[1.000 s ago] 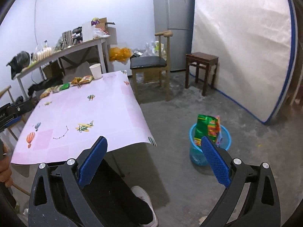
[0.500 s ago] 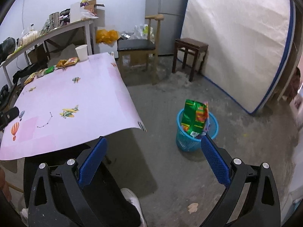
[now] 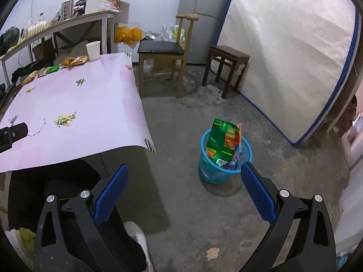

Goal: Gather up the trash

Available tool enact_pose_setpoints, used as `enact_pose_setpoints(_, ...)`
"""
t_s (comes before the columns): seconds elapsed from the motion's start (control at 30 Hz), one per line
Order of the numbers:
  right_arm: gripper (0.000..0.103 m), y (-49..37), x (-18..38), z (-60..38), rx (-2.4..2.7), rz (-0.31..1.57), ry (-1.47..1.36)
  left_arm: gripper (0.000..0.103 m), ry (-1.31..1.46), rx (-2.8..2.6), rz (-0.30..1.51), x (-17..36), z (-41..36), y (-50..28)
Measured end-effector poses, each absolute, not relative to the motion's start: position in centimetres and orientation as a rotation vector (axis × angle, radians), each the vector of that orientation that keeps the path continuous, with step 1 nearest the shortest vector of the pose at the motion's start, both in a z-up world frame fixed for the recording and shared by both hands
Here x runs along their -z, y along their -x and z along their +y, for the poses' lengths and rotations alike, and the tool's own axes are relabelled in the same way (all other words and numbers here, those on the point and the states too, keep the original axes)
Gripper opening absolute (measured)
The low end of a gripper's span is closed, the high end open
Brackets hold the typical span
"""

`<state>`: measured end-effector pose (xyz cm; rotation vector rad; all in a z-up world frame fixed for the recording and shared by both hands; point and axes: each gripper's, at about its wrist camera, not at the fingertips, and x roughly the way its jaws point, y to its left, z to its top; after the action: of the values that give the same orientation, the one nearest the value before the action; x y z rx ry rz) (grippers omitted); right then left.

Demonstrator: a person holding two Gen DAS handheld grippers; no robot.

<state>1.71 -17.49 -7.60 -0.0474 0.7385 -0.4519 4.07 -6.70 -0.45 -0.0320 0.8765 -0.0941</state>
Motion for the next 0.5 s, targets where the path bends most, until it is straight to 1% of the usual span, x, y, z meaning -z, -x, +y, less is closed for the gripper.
enact_pose_setpoints(0.23, 0.095, -1.5, 7.6, -18.9, 0.46, 0.738, 0.019, 0.097, -0.013, 0.097, 0.867, 0.3, -8.5, -4.0)
enact_pose_setpoints(0.5, 0.095, -1.0, 7.5, -19.6, 0.462, 0.727, -0.009, 0.097, -0.007, 0.073, 0.858, 0.1, -8.5, -3.9)
